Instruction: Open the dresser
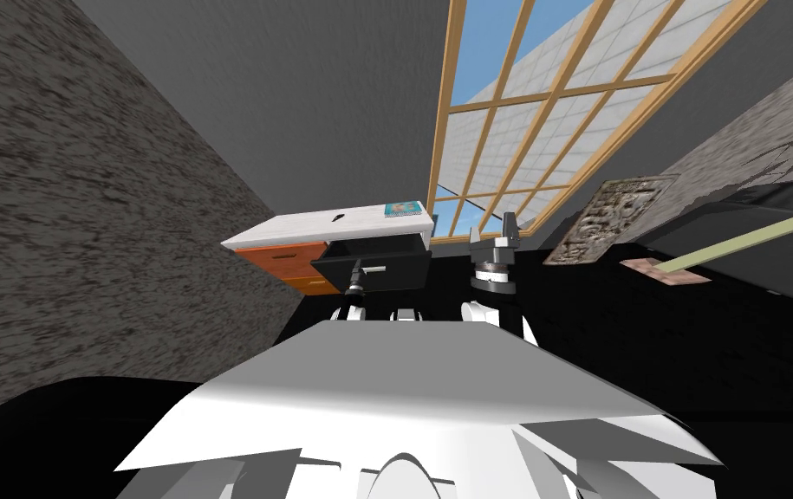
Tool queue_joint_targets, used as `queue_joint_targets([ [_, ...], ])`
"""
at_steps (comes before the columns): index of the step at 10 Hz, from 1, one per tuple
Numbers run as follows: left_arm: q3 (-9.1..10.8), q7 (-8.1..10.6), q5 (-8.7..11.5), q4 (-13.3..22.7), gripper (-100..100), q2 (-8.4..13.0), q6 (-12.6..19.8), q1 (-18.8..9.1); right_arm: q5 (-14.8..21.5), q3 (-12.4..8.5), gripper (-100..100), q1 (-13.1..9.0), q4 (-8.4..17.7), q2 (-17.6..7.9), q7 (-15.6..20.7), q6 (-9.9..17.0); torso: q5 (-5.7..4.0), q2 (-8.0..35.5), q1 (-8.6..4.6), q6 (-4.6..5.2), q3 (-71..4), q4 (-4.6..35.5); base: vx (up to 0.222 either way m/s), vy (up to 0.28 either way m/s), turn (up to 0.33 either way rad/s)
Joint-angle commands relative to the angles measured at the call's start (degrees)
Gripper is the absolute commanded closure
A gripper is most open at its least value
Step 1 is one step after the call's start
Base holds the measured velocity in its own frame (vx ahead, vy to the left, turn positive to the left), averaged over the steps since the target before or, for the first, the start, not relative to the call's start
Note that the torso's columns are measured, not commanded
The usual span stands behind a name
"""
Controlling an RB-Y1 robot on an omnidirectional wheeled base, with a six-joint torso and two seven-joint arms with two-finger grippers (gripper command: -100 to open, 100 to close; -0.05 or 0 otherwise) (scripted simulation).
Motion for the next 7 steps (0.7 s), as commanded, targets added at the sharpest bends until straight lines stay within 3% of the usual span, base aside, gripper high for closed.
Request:
queue_joint_targets([
  [1, -0.16, 0.16, 0.0, -4.2, -100, 0.1, 3.6, 0.7, 0.0, 0.0, 0, 0.0, 0.0, 0.0, 0.0, 0.0, -0.07, 0.1, -0.03, -0.04, 0.0, 0.1, -0.017, 0.0, -0.002],
  [2, -0.2, 0.22, 0.1, -5.5, -100, 0.2, 4.9, 0.8, 0.0, 0.0, 0, 0.0, 0.0, 0.0, 0.0, 0.0, -0.13, 0.2, -0.09, -0.04, 0.1, 0.2, -0.016, -0.003, -0.005],
  [3, -0.29, 0.19, 0.0, -4.3, -100, 0.1, 4.4, 1.1, 0.0, 0.0, 0, 0.0, 0.0, 0.0, 0.0, 0.0, -0.22, 0.3, -0.16, -0.06, 0.1, 0.4, 0.0, 0.0, 0.0],
  [4, -0.31, 0.22, 0.0, -4.4, 0, 0.1, 4.9, 1.2, 0.0, 0.0, 0, 0.0, 0.0, 0.0, 0.0, 0.0, -0.16, 0.3, -0.15, -0.05, 0.1, 0.3, 0.0, 0.0, 0.0],
  [7, -0.33, 0.23, 0.1, -4.1, 0, 0.1, 5.1, 1.4, 0.0, 0.0, 0, 0.0, 0.0, 0.0, 0.0, 0.0, -0.06, 0.0, -0.04, 0.0, 0.0, 0.1, 0.0, 0.0, 0.0],
])
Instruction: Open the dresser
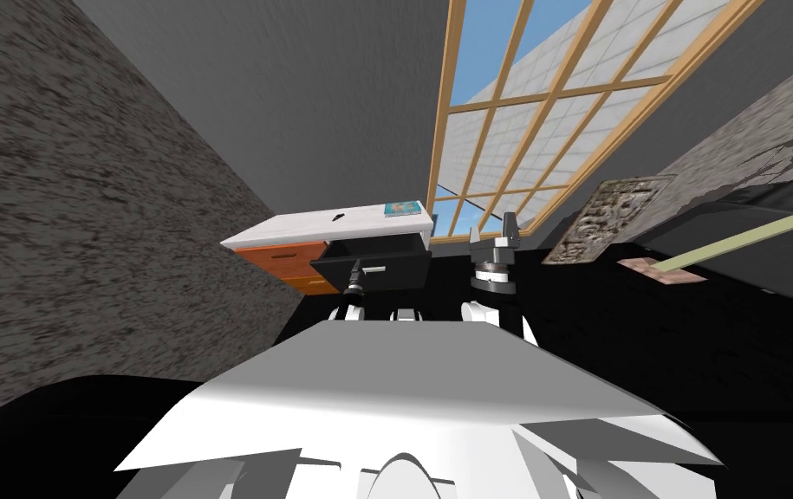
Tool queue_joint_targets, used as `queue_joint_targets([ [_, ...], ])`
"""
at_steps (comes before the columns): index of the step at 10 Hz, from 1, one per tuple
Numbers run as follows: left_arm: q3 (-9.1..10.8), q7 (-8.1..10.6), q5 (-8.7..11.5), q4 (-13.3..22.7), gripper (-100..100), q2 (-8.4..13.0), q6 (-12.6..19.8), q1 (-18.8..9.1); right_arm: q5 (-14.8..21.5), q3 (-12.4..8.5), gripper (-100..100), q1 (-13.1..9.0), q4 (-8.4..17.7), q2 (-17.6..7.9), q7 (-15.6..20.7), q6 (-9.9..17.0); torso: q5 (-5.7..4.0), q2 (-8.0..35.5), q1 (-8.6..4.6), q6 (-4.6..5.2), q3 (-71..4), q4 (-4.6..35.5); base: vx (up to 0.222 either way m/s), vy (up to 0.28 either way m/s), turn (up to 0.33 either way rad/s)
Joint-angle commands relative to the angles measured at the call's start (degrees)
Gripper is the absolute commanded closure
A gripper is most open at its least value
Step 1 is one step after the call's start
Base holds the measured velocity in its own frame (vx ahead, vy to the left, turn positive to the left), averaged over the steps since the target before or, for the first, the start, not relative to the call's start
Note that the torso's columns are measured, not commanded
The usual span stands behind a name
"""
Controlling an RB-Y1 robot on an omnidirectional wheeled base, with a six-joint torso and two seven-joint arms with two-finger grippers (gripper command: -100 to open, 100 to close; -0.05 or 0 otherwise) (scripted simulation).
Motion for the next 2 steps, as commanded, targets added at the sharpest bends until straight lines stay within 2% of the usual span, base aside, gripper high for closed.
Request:
queue_joint_targets([
  [1, 0.0, 0.0, 0.0, 0.0, 0, 0.0, 0.0, 0.0, 0.0, 0.0, 0, 0.0, 0.0, 0.0, 0.0, 0.0, 0.02, 0.0, 0.02, 0.0, 0.0, 0.0, 0.0, 0.0, 0.0],
  [2, 0.0, 0.0, 0.0, 0.1, 0, 0.0, 0.1, 0.1, 0.0, 0.0, 0, 0.0, 0.0, 0.0, 0.0, 0.0, 0.03, -0.1, 0.03, 0.0, 0.0, -0.1, 0.0, 0.0, 0.0],
])
